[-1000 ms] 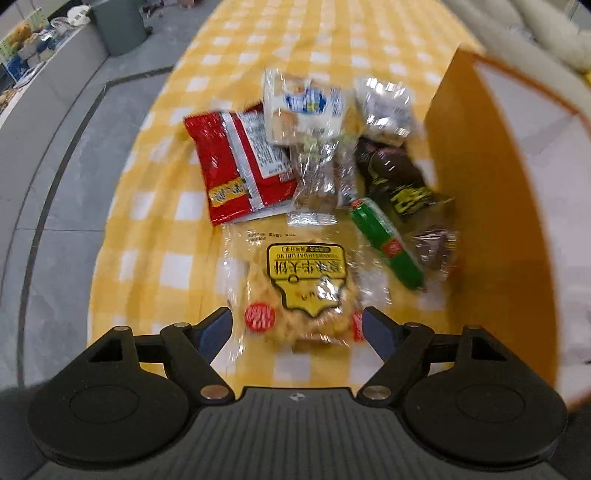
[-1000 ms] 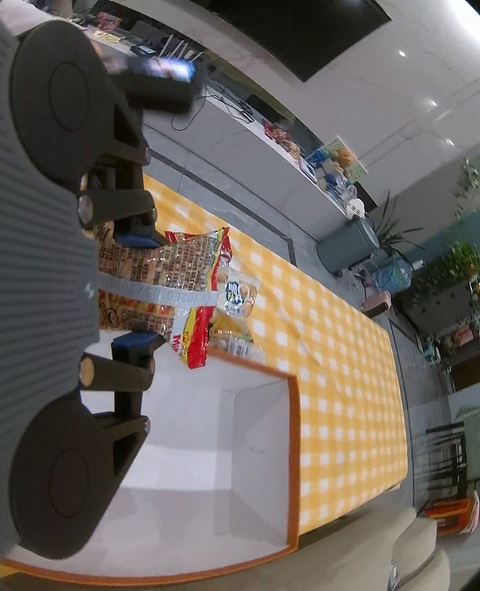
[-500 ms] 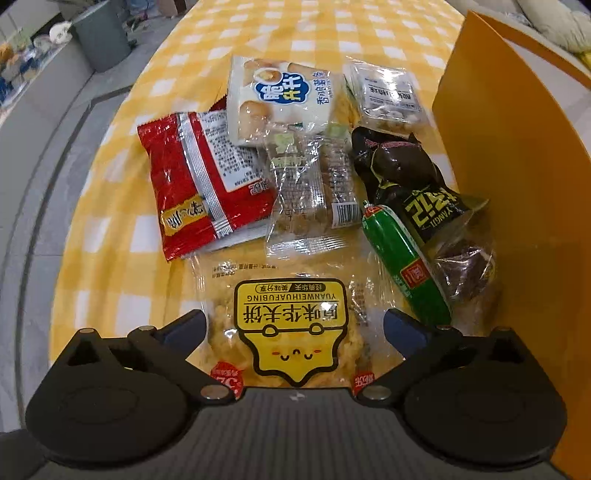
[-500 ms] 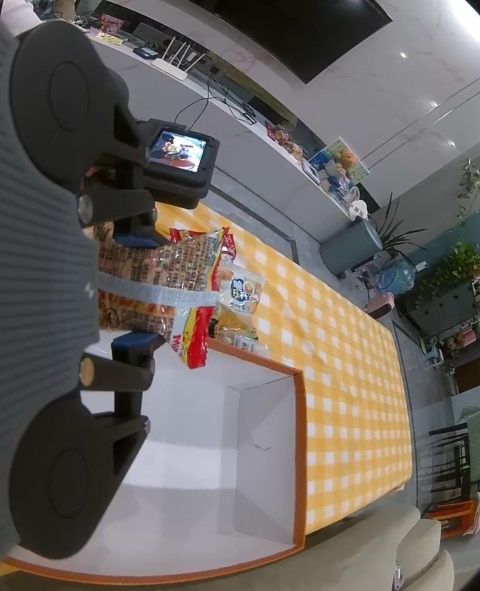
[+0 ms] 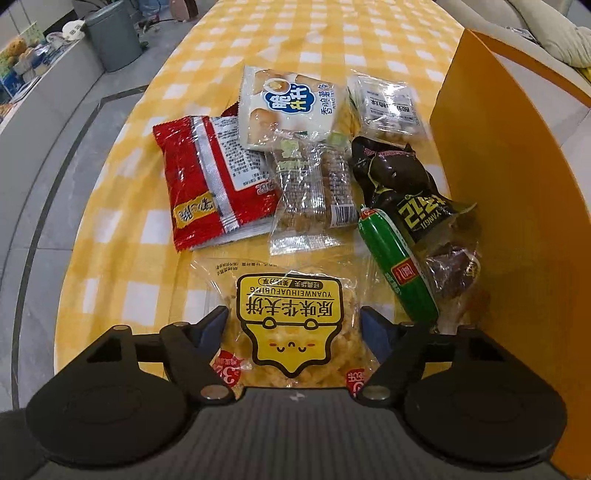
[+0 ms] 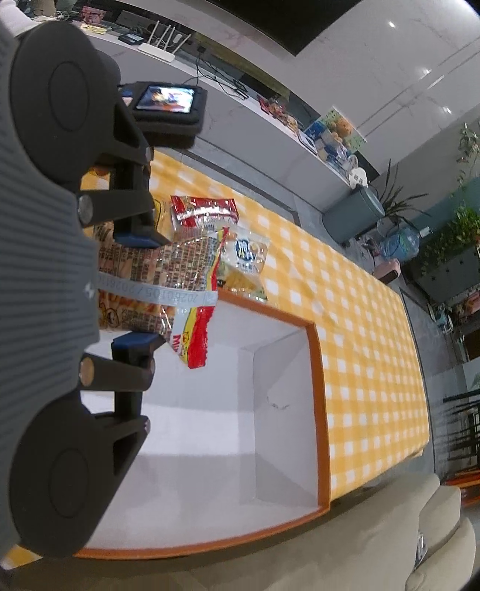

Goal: Organize snacks
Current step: 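Carry the biscuit bag into the box with the right gripper while the left gripper grasps the yellow-labelled cracker bag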

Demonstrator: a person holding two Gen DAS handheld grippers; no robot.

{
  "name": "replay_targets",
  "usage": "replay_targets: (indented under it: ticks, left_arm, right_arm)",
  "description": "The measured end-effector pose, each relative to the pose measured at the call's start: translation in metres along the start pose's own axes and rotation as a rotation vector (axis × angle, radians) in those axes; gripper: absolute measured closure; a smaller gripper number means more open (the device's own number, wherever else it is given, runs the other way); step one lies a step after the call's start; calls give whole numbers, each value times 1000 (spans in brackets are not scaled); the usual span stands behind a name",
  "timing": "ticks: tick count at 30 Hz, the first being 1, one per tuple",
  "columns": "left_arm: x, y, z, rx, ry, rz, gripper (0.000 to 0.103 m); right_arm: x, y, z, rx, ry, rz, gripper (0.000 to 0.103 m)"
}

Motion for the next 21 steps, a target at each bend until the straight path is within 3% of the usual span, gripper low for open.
replay_targets:
  ticks: [5,11,21]
  left_arm:
    - [14,11,-4,46,45,-21,20]
    - [29,9,-8,49,91,7,21]
    - [51,3,-11,76,216,38,22]
  right_arm:
    - [-3,4,11,-10,58,-37,61]
    - [-29,18,27,-43,125,-130,61]
    - [-84,44,35,-109,115,-310,57]
Point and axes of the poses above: each gripper's, at about its wrist camera, not at the fingertips, and x roughly against the way its jaws point, z to its right, y to its underside, the point moved 3 cm from there along -x, roughly the way its jaws point, and after that the axes turned 4 degrees about z, right-handed, at the moved point
